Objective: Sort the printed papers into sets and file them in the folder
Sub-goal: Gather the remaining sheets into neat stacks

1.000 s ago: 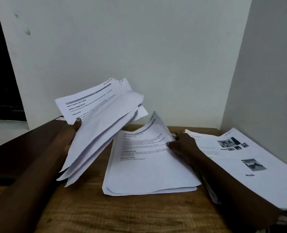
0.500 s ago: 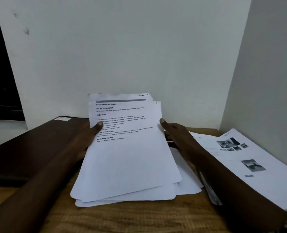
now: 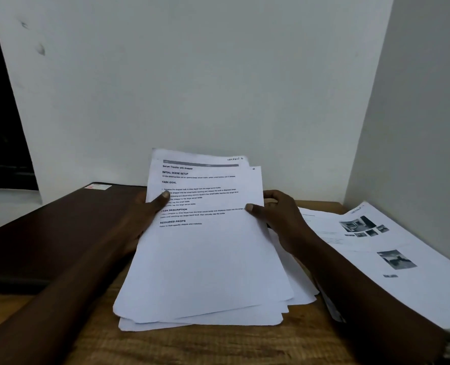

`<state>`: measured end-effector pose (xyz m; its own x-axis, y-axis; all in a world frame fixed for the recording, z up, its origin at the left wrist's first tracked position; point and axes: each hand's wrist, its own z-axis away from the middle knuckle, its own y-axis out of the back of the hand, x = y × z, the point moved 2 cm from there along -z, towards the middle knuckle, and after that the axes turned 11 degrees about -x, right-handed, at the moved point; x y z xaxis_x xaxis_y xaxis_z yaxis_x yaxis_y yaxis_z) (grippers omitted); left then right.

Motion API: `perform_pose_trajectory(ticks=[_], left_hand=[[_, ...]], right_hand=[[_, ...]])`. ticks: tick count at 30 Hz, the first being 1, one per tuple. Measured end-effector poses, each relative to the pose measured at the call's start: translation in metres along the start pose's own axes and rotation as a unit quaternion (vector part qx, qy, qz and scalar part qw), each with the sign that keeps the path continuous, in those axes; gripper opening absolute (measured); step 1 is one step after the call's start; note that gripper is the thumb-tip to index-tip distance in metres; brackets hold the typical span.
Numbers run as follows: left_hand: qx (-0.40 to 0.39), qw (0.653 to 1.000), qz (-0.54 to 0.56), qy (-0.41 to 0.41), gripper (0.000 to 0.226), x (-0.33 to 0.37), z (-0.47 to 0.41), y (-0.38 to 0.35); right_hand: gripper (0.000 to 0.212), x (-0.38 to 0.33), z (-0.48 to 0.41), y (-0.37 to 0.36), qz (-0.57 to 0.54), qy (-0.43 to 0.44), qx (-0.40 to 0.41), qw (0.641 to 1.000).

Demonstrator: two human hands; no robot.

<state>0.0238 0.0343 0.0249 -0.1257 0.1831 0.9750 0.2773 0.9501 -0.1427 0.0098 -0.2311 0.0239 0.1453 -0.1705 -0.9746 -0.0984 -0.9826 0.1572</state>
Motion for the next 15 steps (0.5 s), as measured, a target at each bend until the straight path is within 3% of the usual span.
perform_pose_trajectory(ticks=[3,8,12,15], left_hand=[[-0.019,1.000,0.016,-0.001,0.022,0.007,0.006,-0.007],[-0.022,0.997,0.060,0.031,0.037,0.001,-0.002,0.009],[-0.008,0.995,0.090,0.041,0.039,0.005,-0.003,0.018],[0.003,0.995,0.100,0.027,0.034,0.008,-0.003,0.028]], right_hand=[[0.037,0.003,-0.003,0.003,0.028,-0.001,0.026,0.999],[0.029,-0.004,0.001,0.016,0.113,-0.004,0.072,0.991],[0.014,0.001,-0.001,0.054,0.060,-0.017,0.192,0.979],[0.022,0.005,-0.002,0.072,0.062,-0.066,0.171,0.981]])
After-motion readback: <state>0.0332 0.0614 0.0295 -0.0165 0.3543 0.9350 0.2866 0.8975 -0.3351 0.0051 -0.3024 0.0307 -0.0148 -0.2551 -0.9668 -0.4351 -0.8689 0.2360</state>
